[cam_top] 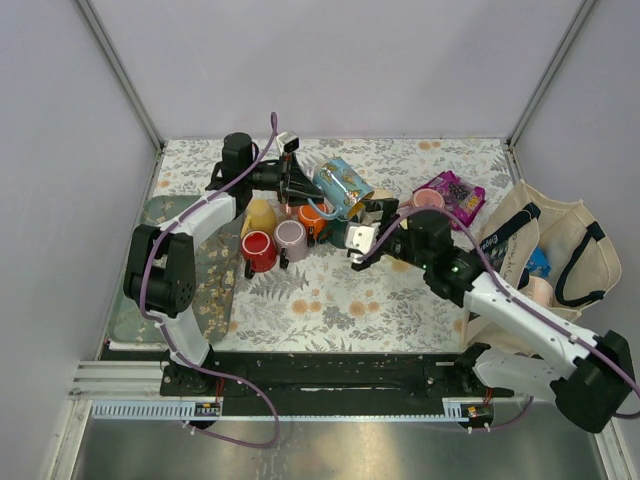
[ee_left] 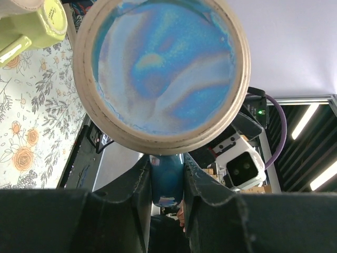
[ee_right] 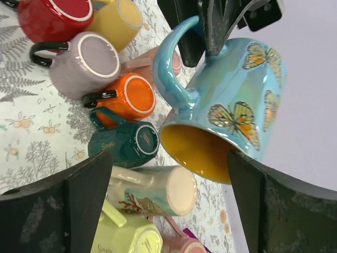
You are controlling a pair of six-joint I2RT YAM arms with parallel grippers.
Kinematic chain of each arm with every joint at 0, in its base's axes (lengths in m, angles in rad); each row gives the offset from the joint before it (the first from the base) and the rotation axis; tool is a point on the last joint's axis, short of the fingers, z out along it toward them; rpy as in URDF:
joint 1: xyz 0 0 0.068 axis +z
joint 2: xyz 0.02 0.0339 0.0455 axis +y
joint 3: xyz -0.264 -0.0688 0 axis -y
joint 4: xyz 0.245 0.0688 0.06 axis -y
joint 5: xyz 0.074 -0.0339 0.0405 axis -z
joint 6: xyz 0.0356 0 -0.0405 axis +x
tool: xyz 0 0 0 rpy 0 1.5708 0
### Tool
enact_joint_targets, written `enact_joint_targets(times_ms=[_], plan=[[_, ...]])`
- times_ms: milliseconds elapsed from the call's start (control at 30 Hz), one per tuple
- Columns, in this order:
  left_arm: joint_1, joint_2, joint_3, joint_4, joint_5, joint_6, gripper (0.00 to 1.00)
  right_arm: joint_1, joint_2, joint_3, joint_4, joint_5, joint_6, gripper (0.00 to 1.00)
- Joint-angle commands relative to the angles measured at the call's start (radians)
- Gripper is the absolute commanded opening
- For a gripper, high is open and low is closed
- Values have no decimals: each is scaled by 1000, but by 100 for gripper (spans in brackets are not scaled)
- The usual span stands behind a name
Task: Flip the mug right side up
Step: Turn over the cup at the center of the board.
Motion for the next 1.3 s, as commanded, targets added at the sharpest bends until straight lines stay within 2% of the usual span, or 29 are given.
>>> enact_joint_targets(times_ms=[0, 200, 400, 467, 533, 600, 667, 767, 900, 967, 1033, 1067, 1100, 1133, 1167, 1233, 1267], plan=[[0, -40, -1, 94, 62, -5, 0, -5, -108, 106, -207, -104, 7, 99], [6, -56, -12, 72, 73, 0, 0, -31, -139, 120, -247, -100, 33, 94], [6, -74, -14, 37, 77, 17, 0, -40, -52, 122, -215, -94, -13, 88], [5, -80, -14, 22, 80, 23, 0, -40, -24, 105, -157, -89, -33, 86], [6, -83, -15, 8, 89, 29, 0, -39, 5, 80, 14, -51, -16, 81], [5, -91, -21, 2, 89, 28, 0, -40, 34, 54, 171, 6, 22, 65], [5, -97, -28, 1, 91, 26, 0, -40, 59, 42, 268, 40, 29, 56], [5, -105, -35, -11, 96, 29, 0, -40, 93, 46, 314, 38, 15, 55], [5, -106, -24, -34, 103, 37, 0, -39, 117, 25, 359, -38, -26, 58], [5, -106, -20, -54, 108, 46, 0, -39, 128, 26, 357, -74, -39, 49], [6, -106, -21, -71, 106, 54, 0, -37, 137, 39, 356, -80, -33, 31], [5, -105, -26, -77, 108, 57, 0, -37, 140, 48, 353, -80, -27, 18], [5, -106, -29, -87, 103, 58, 4, -37, 140, 54, 348, -80, -23, 6], [6, -106, -37, -91, 97, 60, 16, -37, 139, 59, 340, -78, -20, 0], [11, -106, -43, -91, 90, 61, 22, -36, 134, 60, 331, -77, -16, 0], [18, -108, -52, -81, 76, 67, 42, -37, 114, 62, 301, -68, 3, 0], [24, -114, -57, -78, 63, 72, 47, -37, 101, 65, 263, -65, 7, 0]])
